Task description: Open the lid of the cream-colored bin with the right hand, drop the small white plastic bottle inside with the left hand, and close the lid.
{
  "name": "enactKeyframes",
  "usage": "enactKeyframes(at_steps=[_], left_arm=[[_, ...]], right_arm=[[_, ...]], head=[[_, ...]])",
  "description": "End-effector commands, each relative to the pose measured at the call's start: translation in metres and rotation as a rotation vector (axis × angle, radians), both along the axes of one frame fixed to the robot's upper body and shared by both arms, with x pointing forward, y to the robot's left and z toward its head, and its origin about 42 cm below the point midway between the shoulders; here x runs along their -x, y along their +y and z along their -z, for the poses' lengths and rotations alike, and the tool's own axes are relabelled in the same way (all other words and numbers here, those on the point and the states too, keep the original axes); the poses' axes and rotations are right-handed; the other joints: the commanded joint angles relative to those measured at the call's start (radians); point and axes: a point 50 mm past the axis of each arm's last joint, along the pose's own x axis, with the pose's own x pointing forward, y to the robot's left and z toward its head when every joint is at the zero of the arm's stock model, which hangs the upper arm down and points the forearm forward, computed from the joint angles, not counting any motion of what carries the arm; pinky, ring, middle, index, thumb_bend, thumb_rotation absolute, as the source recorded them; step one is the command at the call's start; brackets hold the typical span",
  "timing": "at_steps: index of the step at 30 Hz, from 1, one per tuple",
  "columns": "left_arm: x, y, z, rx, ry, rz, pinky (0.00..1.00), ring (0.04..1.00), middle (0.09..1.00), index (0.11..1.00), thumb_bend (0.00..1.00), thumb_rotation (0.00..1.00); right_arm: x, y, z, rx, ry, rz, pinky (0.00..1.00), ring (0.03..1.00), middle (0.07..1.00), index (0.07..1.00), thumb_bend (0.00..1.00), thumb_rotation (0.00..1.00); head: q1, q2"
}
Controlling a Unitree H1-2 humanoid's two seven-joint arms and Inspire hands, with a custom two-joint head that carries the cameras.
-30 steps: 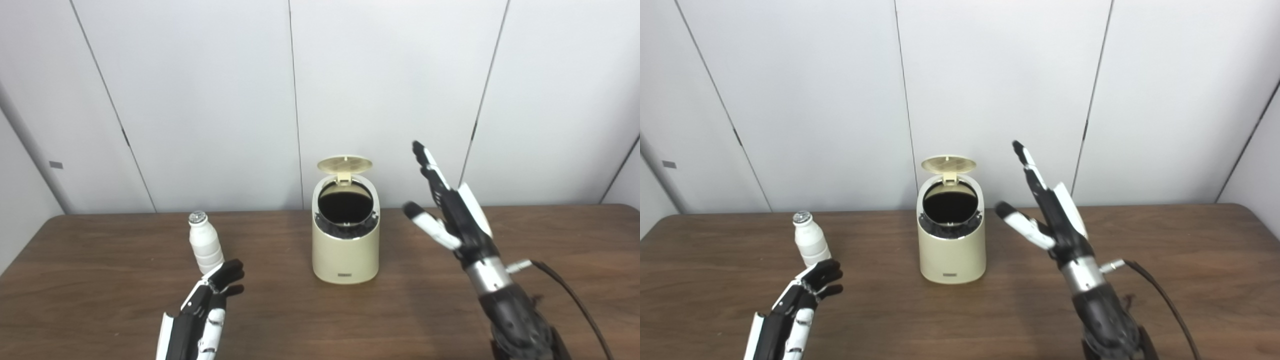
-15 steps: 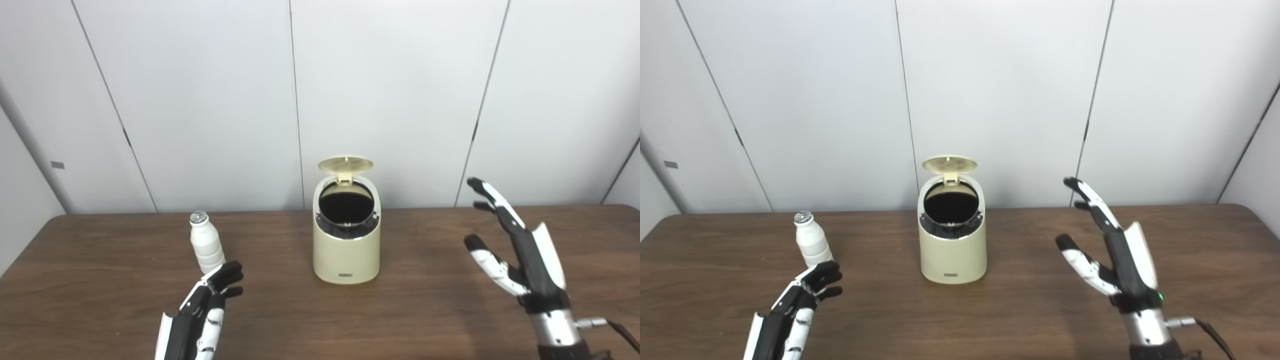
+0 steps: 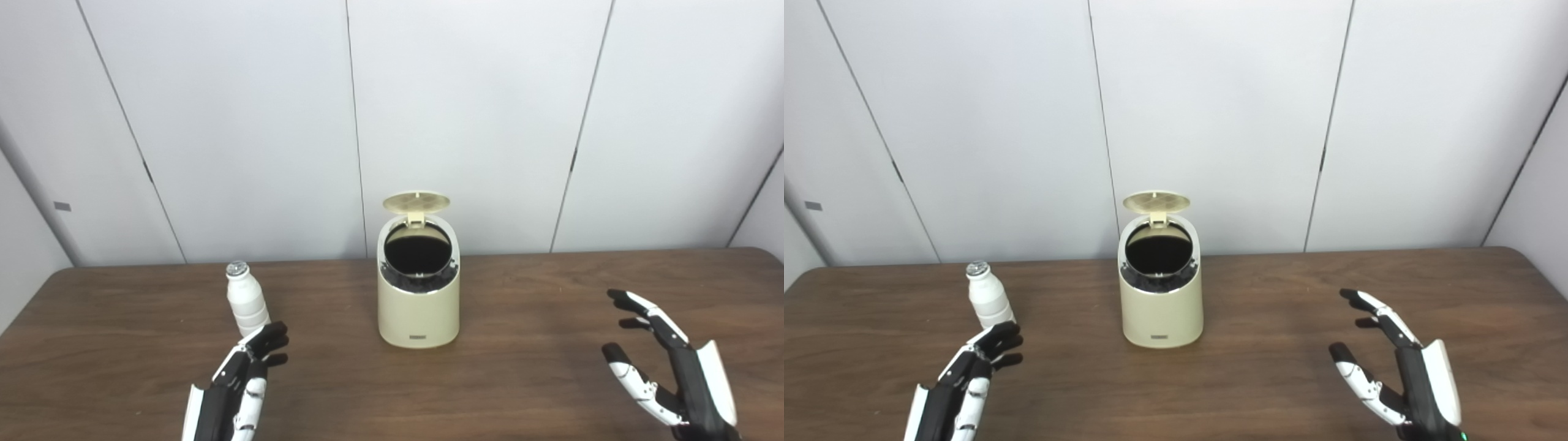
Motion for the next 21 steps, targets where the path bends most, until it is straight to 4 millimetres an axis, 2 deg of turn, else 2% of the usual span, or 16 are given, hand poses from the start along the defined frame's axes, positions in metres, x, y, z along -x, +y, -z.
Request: enactKeyframes(at_steps=[1, 3, 6, 9, 10, 11, 16, 17, 21], left_arm=[[-0.002, 0.003, -0.015, -0.029, -0.131, -0.078, 0.67, 0.743, 0.770, 0.763, 0.21, 0.66], [-0.001, 0.009, -0.024, -0.077, -0.195, -0.174, 0.64, 0.709, 0.736, 0.731, 0.22, 0.61], [0.001, 0.021, -0.040, -0.135, -0.280, -0.273, 0.62, 0.669, 0.702, 0.696, 0.28, 0.51], [0.006, 0.037, -0.059, -0.293, -0.362, -0.388, 0.58, 0.659, 0.701, 0.702, 0.32, 0.31], [0.007, 0.041, -0.063, -0.319, -0.378, -0.408, 0.59, 0.680, 0.719, 0.716, 0.38, 0.21], [0.006, 0.045, -0.067, -0.327, -0.388, -0.416, 0.61, 0.702, 0.738, 0.734, 0.44, 0.17], [-0.006, 0.062, -0.081, -0.291, -0.358, -0.434, 0.71, 0.821, 0.850, 0.838, 0.64, 0.20], [-0.008, 0.065, -0.084, -0.273, -0.333, -0.443, 0.75, 0.865, 0.894, 0.875, 0.70, 0.23], [-0.017, 0.074, -0.093, -0.239, -0.220, -0.470, 0.83, 0.946, 0.969, 0.957, 0.88, 0.38]], right_arm=[[-0.004, -0.002, -0.016, 0.033, -0.096, -0.003, 0.65, 0.779, 0.806, 0.774, 0.21, 0.60], [-0.005, -0.001, -0.016, 0.051, -0.103, 0.007, 0.64, 0.776, 0.806, 0.776, 0.21, 0.57], [-0.005, -0.001, -0.016, 0.067, -0.104, 0.008, 0.65, 0.781, 0.813, 0.785, 0.19, 0.49], [-0.006, -0.001, -0.015, 0.077, -0.103, -0.001, 0.65, 0.787, 0.820, 0.786, 0.19, 0.43], [-0.007, -0.002, -0.015, 0.079, -0.102, -0.005, 0.65, 0.790, 0.822, 0.786, 0.19, 0.43], [-0.007, -0.002, -0.015, 0.080, -0.103, -0.007, 0.66, 0.791, 0.823, 0.785, 0.19, 0.41], [-0.008, -0.009, -0.015, 0.091, -0.106, -0.006, 0.64, 0.784, 0.819, 0.780, 0.19, 0.37], [-0.009, -0.011, -0.015, 0.093, -0.105, -0.007, 0.65, 0.784, 0.821, 0.784, 0.19, 0.37], [-0.012, -0.020, -0.014, 0.092, -0.090, -0.012, 0.64, 0.781, 0.811, 0.768, 0.19, 0.38]], head=[[0.001, 0.001], [0.005, 0.002], [0.012, 0.003], [0.022, 0.004], [0.029, 0.005], [0.029, 0.005], [0.070, 0.011], [0.076, 0.012], [0.153, 0.005]])
